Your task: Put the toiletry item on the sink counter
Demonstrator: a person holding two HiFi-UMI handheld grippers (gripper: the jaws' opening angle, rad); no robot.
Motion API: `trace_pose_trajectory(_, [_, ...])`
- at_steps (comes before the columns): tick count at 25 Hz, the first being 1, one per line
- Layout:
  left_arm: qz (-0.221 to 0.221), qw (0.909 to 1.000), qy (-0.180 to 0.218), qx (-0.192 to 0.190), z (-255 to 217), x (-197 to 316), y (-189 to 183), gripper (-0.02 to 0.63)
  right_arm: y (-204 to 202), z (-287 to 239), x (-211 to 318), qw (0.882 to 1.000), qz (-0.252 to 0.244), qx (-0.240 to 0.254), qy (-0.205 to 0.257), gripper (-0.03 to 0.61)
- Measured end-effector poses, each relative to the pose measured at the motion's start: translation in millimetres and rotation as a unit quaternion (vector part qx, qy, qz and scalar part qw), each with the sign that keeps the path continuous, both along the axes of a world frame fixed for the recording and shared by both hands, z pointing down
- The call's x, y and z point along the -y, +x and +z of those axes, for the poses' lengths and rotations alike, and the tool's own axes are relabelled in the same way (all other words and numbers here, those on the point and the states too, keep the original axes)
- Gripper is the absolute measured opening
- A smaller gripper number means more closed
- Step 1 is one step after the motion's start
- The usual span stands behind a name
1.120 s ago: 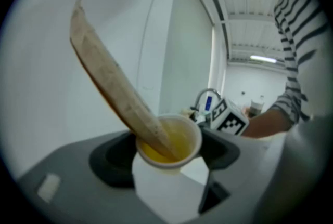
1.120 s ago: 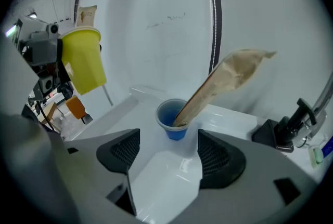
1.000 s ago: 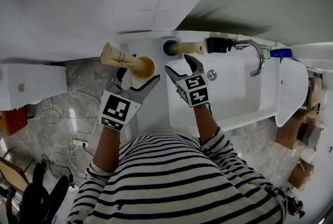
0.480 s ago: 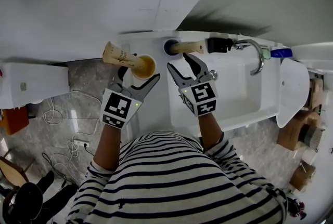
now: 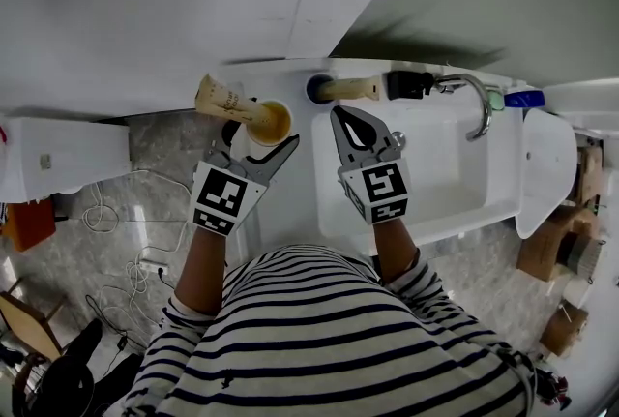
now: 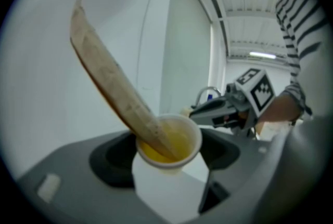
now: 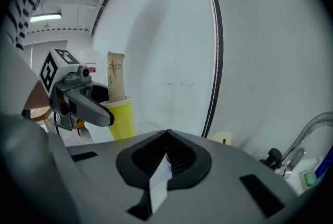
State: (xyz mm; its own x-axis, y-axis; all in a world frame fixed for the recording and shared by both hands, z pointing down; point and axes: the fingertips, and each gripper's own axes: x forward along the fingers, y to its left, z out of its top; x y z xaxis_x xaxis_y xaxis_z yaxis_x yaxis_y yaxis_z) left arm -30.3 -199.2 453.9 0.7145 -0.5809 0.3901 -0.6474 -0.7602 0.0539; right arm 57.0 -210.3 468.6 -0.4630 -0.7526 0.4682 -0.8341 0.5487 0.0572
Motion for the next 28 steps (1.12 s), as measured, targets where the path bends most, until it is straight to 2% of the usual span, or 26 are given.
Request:
trace_pose_trajectory(16, [0.009,0.9994,0.020,0.029,24,34,1,0.370,0,-1,5,1.000,0.005,0.012,-0.003,0.008])
trace_pose_trajectory(28, [0.012,0.9987,0.011,0.047,68,52,4,0.370,-1,3,6,1.000,0.006,0.007,-0.007,0.008])
